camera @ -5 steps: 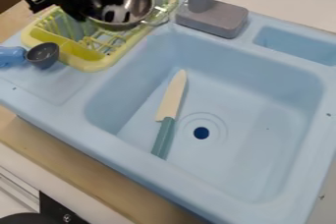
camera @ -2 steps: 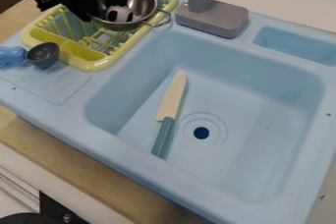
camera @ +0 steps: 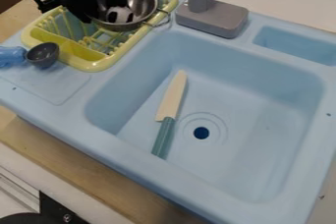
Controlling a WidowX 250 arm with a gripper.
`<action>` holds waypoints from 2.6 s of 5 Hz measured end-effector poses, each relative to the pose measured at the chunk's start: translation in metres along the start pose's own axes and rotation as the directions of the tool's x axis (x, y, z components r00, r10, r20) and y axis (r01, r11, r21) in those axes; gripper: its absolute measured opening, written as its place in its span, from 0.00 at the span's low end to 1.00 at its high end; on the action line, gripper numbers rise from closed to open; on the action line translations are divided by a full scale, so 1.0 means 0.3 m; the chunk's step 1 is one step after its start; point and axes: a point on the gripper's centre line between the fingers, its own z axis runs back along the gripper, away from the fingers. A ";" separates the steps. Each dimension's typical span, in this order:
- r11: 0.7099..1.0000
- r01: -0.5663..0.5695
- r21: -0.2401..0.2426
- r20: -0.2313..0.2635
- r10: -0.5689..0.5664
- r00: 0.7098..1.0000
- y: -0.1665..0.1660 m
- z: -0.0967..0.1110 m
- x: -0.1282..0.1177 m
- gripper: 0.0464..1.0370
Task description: Put other pan to distinguish area side
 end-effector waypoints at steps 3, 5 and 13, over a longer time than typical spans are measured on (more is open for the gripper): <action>0.999 -0.043 0.015 0.015 0.043 0.999 0.041 0.013 -0.010 0.03; 0.999 -0.014 0.041 -0.010 0.014 1.000 0.073 0.012 -0.005 0.40; 0.974 0.186 0.128 0.003 -0.188 0.982 -0.141 0.157 -0.026 0.96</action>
